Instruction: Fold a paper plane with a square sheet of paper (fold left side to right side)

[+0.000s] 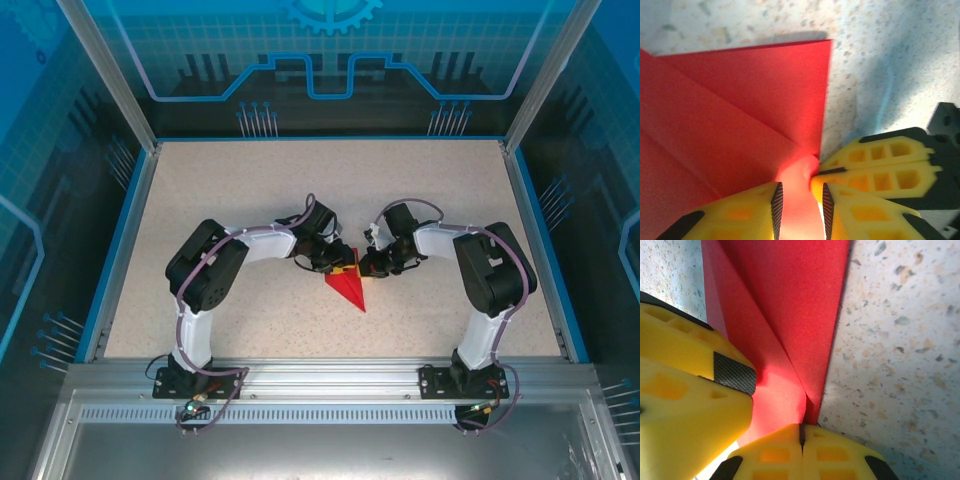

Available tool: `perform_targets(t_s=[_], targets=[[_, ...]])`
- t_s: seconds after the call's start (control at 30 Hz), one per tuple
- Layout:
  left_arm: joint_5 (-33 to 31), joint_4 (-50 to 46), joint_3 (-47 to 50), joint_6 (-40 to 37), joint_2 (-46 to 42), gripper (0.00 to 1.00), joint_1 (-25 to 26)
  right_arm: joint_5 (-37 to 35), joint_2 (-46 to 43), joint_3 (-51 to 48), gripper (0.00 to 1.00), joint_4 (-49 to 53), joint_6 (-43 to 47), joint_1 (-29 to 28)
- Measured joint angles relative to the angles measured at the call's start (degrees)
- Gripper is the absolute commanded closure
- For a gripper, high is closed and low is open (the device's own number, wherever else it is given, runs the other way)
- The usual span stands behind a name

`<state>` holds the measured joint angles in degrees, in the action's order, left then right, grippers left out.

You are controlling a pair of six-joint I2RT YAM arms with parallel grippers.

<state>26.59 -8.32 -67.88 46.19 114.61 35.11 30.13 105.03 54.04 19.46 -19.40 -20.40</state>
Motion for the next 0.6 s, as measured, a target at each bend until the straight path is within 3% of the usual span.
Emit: perform_targets(t_s=[0.23, 0.47, 0.6], targets=[[-0.1, 1.8, 1.8, 0.3, 0.0, 0.69, 0.0, -0.2, 0.1, 0.2, 0.94, 0.2, 0.3, -0.2], [0.1, 4.6, 3.6, 0.4, -0.6, 0.69, -0.1, 0.3, -0.6, 0.2, 0.71, 0.1, 0.3, -0.3], [0.2, 5.5, 4.0, 0.4, -0.7, 0.69, -0.1, -0.5, -3.0, -0.1, 0.64, 0.6, -0.1, 0.3]])
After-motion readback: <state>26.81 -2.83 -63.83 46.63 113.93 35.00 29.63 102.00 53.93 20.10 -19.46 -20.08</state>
